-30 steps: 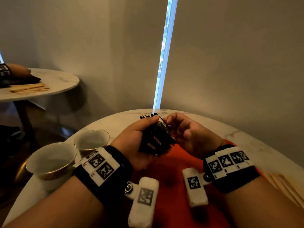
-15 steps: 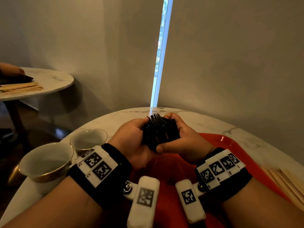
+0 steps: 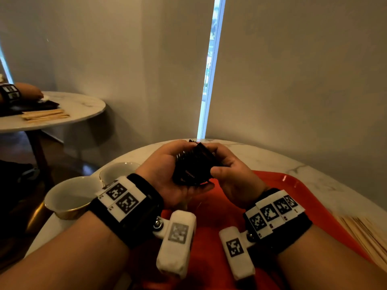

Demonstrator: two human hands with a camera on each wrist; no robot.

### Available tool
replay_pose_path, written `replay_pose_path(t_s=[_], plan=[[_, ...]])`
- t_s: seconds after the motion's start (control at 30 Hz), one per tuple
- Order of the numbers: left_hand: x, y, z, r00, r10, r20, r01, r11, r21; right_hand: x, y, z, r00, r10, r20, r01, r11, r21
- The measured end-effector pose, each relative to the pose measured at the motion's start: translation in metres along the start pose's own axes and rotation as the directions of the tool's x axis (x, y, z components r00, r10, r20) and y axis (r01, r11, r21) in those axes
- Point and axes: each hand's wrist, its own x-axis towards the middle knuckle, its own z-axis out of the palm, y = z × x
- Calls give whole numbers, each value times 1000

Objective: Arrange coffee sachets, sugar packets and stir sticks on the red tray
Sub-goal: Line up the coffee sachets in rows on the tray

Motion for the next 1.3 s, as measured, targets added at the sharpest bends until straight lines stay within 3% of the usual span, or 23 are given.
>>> replay_pose_path(t_s=[0.13, 0.27, 0.33, 0.37, 0.4, 0.57, 0.77, 0.83, 0.9, 0.97, 1.07, 1.17, 1.3], plan=[[0, 0, 2, 998, 53, -39, -50, 997, 63, 4, -7, -1, 1000, 8, -19, -9, 996, -89], [5, -2, -7, 991, 107, -75, -112, 991, -67, -4, -5, -6, 1000, -15, -17, 14, 996, -86], [9, -8, -13, 991, 118, -70, -124, 988, -97, -4, 8, -15, 997, -76, 1, 72, 946, -316], [10, -9, -14, 989, 129, -70, -135, 987, -92, 1, 9, -12, 997, -48, -67, 21, 933, -359], [12, -11, -16, 987, 139, -76, -146, 985, -93, 0, 11, -10, 998, -8, -56, -15, 917, -399], [9, -13, -18, 979, 182, -96, -189, 979, -74, 0, 10, -1, 993, 5, -115, -39, 957, -289], [0, -10, -14, 976, 178, -128, -190, 978, -90, -1, 12, -6, 990, -34, -135, -29, 898, -439], [-2, -10, -12, 973, 180, -143, -194, 977, -88, -1, 11, -3, 982, -55, -178, -25, 909, -417], [-3, -8, -11, 967, 188, -173, -206, 974, -90, -1, 7, -4, 948, -81, -308, -51, 916, -398], [-5, -5, -11, 954, 216, -207, -237, 968, -83, -1, 5, -10, 879, -61, -472, -159, 897, -412], [-8, 2, -10, 928, 287, -238, -313, 946, -80, 1, 10, -30, 777, 102, -621, -349, 891, -290], [-12, 6, -9, 915, 319, -248, -348, 934, -80, 0, 24, -43, 691, 301, -657, -523, 836, -166], [-14, 6, -8, 915, 310, -260, -341, 936, -84, -1, 28, -41, 644, 438, -627, -599, 799, -57]])
